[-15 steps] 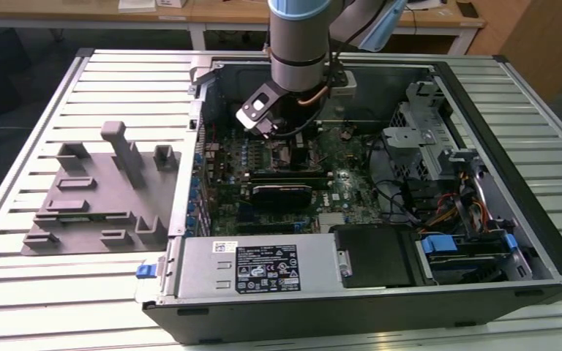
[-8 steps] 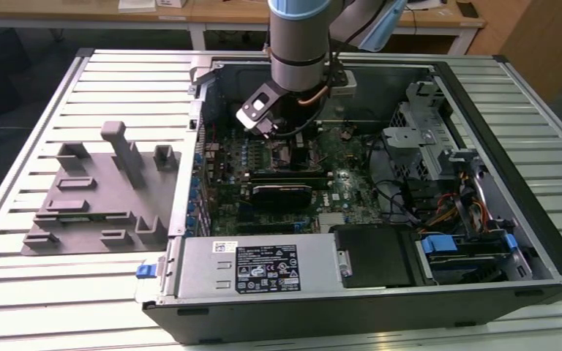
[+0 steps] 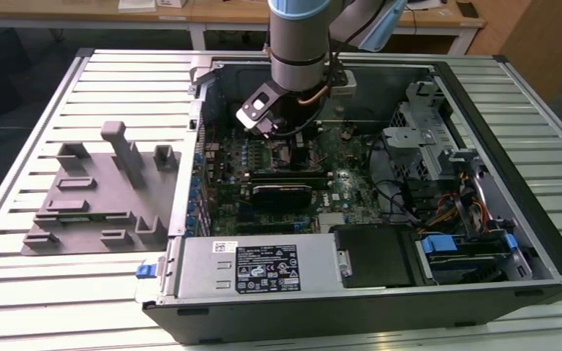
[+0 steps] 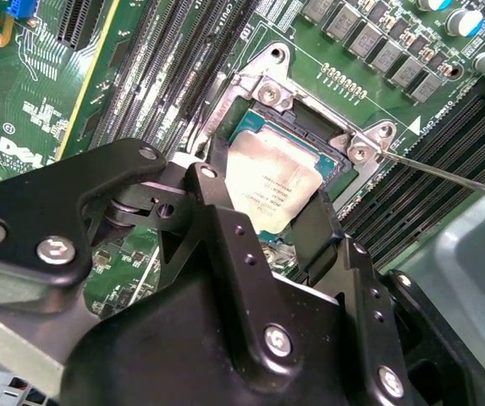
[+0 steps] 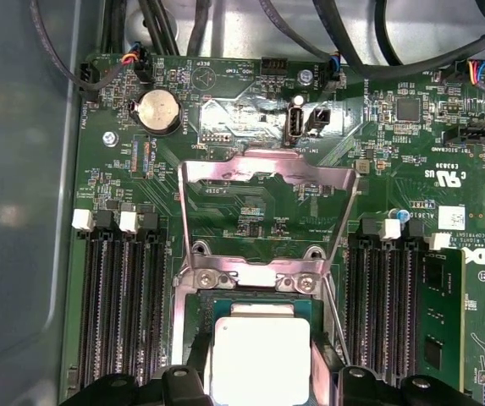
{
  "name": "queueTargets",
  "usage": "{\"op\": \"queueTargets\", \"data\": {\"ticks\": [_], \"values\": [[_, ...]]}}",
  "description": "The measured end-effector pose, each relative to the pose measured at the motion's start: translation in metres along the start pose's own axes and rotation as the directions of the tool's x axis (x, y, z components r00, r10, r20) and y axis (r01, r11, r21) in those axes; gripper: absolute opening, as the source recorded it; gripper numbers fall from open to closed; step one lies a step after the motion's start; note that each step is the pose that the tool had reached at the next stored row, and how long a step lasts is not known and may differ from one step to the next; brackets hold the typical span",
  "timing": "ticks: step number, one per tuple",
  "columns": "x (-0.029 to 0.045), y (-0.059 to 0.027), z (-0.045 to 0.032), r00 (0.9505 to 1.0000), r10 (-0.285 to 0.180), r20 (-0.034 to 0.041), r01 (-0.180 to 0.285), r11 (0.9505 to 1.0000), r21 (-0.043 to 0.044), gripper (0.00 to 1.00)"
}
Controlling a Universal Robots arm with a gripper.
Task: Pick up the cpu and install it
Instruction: 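Place the cpu into insertion slot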
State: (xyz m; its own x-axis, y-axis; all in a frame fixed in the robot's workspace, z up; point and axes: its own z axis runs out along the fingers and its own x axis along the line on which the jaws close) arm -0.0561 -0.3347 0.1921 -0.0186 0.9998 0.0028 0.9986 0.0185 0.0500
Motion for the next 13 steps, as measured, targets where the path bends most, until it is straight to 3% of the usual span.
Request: {"op": "queueTargets", "data": {"ticks": [13], "values": [[0.0019,0.0000,0.0009,1.0000,0.000,-0.0001,0.000,1.0000,0.0001,0.55]]}}
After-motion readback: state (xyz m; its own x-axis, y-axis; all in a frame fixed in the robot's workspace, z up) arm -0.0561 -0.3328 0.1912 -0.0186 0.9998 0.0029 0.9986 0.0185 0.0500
